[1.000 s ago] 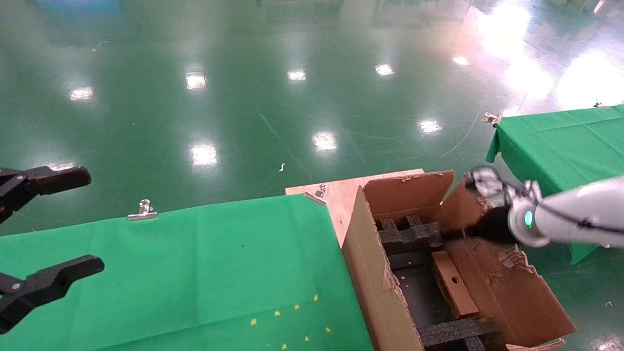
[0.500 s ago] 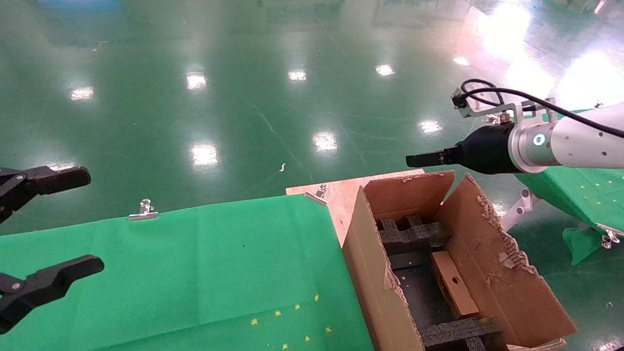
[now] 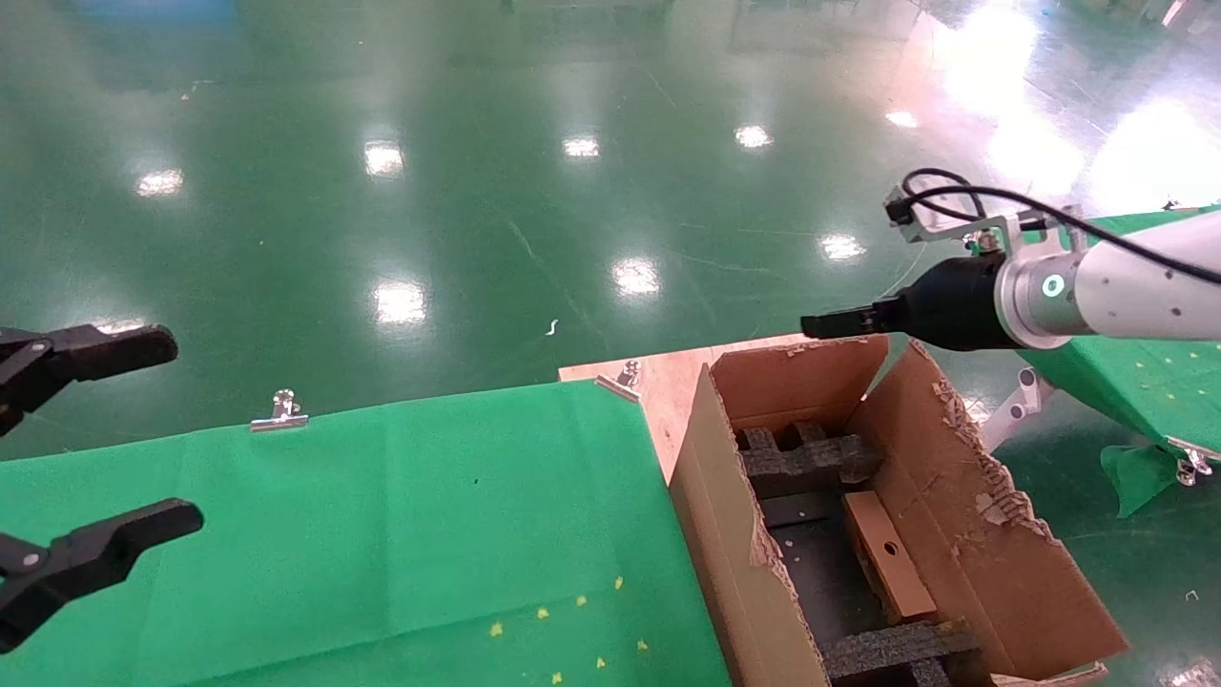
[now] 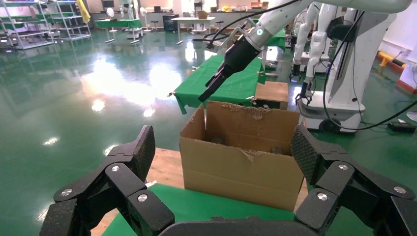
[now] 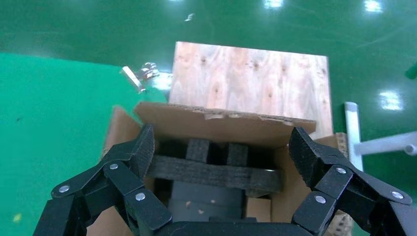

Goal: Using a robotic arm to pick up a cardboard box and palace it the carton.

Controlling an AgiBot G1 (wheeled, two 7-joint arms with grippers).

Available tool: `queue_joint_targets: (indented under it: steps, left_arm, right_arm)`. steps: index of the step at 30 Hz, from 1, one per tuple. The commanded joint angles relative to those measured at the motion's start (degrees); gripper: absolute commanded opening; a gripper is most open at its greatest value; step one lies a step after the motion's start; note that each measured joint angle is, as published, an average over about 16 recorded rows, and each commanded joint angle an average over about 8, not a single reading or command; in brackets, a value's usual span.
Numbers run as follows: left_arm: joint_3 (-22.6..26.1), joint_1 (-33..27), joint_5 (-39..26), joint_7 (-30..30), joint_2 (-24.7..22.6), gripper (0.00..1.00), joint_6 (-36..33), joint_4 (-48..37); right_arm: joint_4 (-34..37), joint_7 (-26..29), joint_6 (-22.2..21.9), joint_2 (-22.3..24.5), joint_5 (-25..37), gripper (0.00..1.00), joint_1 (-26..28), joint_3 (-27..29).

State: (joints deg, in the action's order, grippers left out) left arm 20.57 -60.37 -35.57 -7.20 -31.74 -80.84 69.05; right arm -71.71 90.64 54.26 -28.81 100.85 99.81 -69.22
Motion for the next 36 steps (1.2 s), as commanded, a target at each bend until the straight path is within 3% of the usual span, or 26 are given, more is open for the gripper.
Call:
queue_joint_targets:
  steps: [1, 36]
  left_arm:
    - [0.0, 0.0, 0.0, 0.0, 0.0, 1.0, 0.0, 0.0]
    - [0.0, 0.0, 0.0, 0.0, 0.0, 1.0, 0.0, 0.0]
  right_arm:
    - [-0.01, -1.18, 0.44, -0.09, -0.83, 1.0, -0.59, 0.78]
    - [-1.17, -50.46, 19.84, -3.92, -37.25, 1.0, -24.17, 33.6]
